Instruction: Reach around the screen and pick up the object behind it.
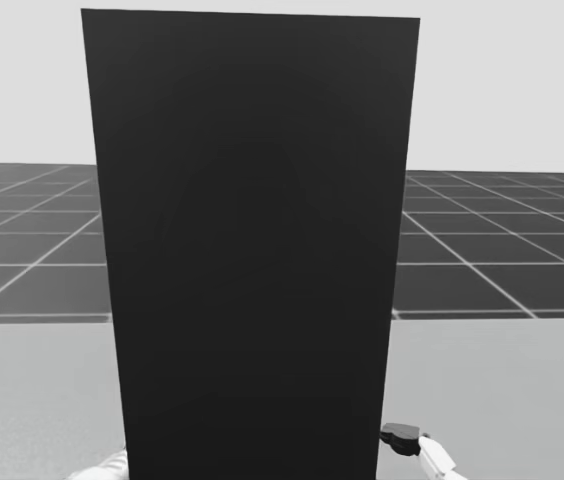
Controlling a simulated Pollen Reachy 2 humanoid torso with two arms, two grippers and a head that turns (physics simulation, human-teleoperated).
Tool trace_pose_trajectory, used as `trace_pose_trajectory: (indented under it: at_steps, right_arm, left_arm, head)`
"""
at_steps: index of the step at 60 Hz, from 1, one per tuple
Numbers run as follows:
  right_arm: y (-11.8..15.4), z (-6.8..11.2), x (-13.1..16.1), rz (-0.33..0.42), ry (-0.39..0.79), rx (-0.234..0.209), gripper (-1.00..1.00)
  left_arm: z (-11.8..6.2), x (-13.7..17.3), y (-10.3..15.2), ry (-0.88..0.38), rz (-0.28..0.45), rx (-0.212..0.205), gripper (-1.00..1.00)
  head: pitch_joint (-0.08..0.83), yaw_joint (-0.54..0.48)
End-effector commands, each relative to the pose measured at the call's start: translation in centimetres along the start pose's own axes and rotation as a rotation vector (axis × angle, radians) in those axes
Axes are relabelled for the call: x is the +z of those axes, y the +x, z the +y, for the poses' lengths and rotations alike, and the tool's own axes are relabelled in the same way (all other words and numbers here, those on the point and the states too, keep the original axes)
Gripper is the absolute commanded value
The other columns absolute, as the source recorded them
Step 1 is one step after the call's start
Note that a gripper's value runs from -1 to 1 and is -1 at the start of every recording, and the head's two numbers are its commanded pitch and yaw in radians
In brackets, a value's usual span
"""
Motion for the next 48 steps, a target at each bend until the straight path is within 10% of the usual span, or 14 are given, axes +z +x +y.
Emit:
trace_pose_trajectory:
  at_steps: [1, 21, 48]
  right_arm:
    - [-0.1, -0.1, 0.0, 0.006, -0.002, 0.005, -1.0]
    - [-0.3, -0.1, 0.0, 0.012, -0.004, 0.006, -1.0]
    - [-0.1, 0.0, 0.0, 0.002, 0.003, 0.006, -1.0]
  left_arm:
    - [-2.3, -4.3, -0.1, -0.276, -0.029, 0.058, 0.96]
    - [-1.6, -2.8, 0.3, -0.242, -0.031, 0.067, 1.0]
    - [-3.0, 10.4, -0.4, -0.034, -0.01, 0.046, 1.0]
  head:
    - [0.131, -0.06]
    - [0.139, -0.06]
    - [0.129, -0.01]
